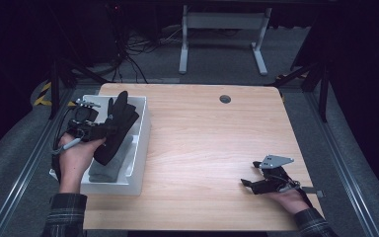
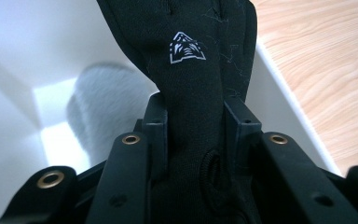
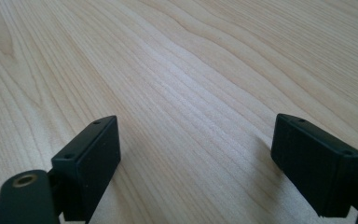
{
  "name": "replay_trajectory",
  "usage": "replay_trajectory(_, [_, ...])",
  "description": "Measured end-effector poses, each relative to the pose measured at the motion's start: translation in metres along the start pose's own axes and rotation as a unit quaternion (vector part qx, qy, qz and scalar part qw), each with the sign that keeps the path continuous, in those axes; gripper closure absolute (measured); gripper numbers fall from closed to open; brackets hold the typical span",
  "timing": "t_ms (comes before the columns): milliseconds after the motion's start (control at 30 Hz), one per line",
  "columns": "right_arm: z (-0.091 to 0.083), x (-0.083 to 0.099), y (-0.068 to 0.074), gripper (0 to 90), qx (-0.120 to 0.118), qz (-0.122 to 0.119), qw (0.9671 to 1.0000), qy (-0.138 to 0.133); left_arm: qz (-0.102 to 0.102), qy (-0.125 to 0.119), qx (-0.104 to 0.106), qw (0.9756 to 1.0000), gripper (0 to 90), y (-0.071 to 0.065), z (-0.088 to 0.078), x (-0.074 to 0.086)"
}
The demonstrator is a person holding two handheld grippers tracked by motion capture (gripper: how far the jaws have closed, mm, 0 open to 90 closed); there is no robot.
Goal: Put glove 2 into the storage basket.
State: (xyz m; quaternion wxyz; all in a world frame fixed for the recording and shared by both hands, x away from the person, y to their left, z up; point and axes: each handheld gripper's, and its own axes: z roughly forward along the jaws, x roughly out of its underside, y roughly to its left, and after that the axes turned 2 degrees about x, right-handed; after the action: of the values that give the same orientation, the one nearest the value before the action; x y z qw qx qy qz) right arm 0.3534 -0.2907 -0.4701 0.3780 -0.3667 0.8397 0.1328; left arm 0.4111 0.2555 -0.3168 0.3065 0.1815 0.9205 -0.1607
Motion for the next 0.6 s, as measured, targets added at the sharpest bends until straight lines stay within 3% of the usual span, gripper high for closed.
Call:
replay_trajectory(333, [0.000,0.000,0.000,16.0,0.000,0.000,1.0000,0.000,-0.033,0.039,-0.026,0.9983,67.1,0.017,0.031,0.018])
replay_trajectory(500, [0.000,0.000,0.000,16.1,0.000,0.000,1.0000,-0.001,-0.044,0.070,-0.041,0.9957,66.7,0.025,0.052,0.029])
replay_trajectory(600, [0.000,0.000,0.000,16.1,-0.001,0.001,1.0000,-0.001,-0.056,0.066,-0.038,0.9955,66.6,0.031,0.057,0.034])
